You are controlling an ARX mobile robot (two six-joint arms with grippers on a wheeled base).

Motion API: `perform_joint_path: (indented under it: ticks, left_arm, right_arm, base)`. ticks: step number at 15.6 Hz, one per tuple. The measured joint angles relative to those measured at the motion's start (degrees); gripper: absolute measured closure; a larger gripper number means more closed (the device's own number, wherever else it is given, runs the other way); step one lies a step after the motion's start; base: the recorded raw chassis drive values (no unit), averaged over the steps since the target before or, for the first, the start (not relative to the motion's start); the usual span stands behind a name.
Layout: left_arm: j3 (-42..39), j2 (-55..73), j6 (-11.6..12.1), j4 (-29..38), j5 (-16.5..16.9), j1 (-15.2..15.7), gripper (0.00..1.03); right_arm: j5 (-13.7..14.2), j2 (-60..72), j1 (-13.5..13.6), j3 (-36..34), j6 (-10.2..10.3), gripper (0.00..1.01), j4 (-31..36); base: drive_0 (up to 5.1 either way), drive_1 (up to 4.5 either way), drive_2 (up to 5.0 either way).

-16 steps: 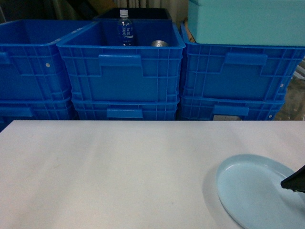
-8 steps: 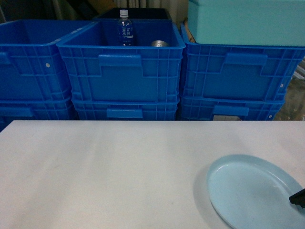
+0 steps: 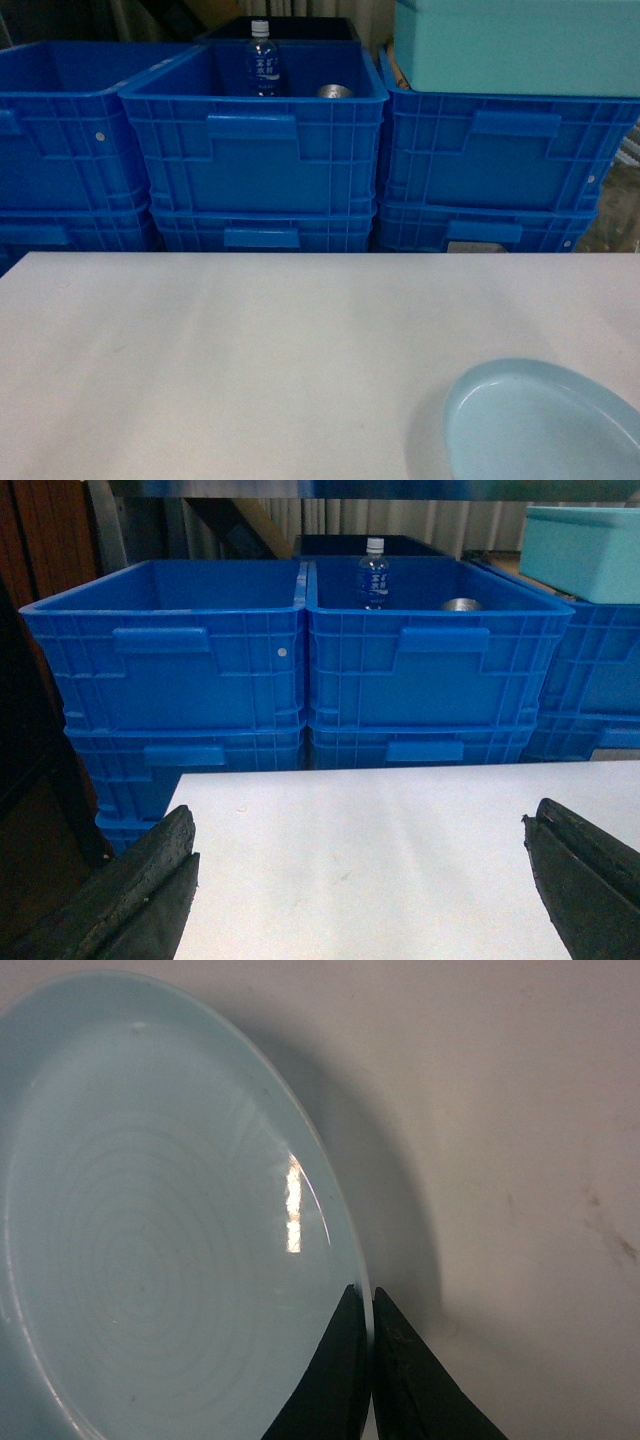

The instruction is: Place blue tray on left shelf second layer neatly

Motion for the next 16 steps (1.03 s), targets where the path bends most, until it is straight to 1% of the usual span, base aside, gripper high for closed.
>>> perform_joint_path:
  ticks: [1, 2, 4, 5, 6, 7, 8, 9, 10, 11, 12, 13, 16]
  left_arm:
    - [0.0, 0.0, 0.0, -0.02, 0.02, 0.0, 0.05]
    - [0.0, 0.0, 0.0, -0.02, 0.04, 0.0, 0.05]
    - [0.0, 0.0, 0.0, 0.0, 0.02, 0.0, 0.05]
    - [0.0, 0.0, 0.0, -0.02, 0.02, 0.0, 0.05]
    - [0.0, 0.0, 0.0, -0.02, 0.0, 0.0, 0.05]
    - [0.0, 0.0, 0.0, -0.02, 0.02, 0.0, 0.05]
    - [0.0, 0.0, 0.0, 0.0, 0.02, 0.0, 0.05]
    - [0.0, 0.0, 0.0, -0.02, 0.02, 0.0, 0.05]
    - [0.0, 0.0, 0.0, 0.0, 0.02, 0.0, 0.05]
    - [0.0, 0.0, 0.0, 0.0, 0.02, 0.0, 0.05]
    - [0.0, 0.0, 0.0, -0.02, 0.02, 0.0, 0.05]
    - [0.0, 0.0, 0.0, -0.02, 0.02, 0.0, 0.05]
    - [0.0, 0.0, 0.0, -0.02, 0.02, 0.0, 0.05]
  right_arm:
    - [-0.68, -2.32, 0.52, -1.31, 1.25, 0.99, 1.75]
    - [-0.7, -6.49, 1.66, -1.75, 2.84, 0.99, 2.86]
    - [-0.22, -14.29, 4.37, -1.57, 4.63, 0.99, 4.68]
    - [-0.02, -18.27, 5.81, -0.87, 5.97, 0.99, 4.98]
    - [1.9, -24.04, 7.98, -0.31, 6.62, 0.99, 6.75]
    - [8.55, -35.47, 11.39, -0.79, 6.82, 0.99, 9.66]
    - [14.36, -45.7, 10.67, -5.4, 4.83, 0.99, 12.92]
    - [13.66, -52.41, 9.73, -12.33, 5.03, 0.99, 10.03]
    - [13.57, -54.51, 9.75, -14.08, 5.31, 0.99, 9.9]
    - [13.44, -56.11, 9.73, -14.75, 5.88, 0.99, 9.9]
    - [13.75, -56.96, 9.75, -15.23, 7.8, 0.99, 10.19]
    - [14.08, -56.92, 8.98, -15.82, 9.33, 0.99, 10.25]
    - [12.74, -56.87, 8.0, -15.74, 9.6, 0.99, 9.57]
  base:
    - [0.0, 0.0, 0.0]
    - [0.0, 0.0, 0.0]
    - [0.0, 0.0, 0.0]
    - [0.0, 0.0, 0.0]
    - [0.0, 0.0, 0.0]
    - [0.0, 0.0, 0.0]
    - [0.0, 0.0, 0.0]
    - [0.0, 0.0, 0.0]
    - [0.0, 0.0, 0.0]
    - [0.0, 0.0, 0.0]
    - [0.0, 0.0, 0.0]
    - [0.0, 0.0, 0.0]
    - [0.0, 0.0, 0.0]
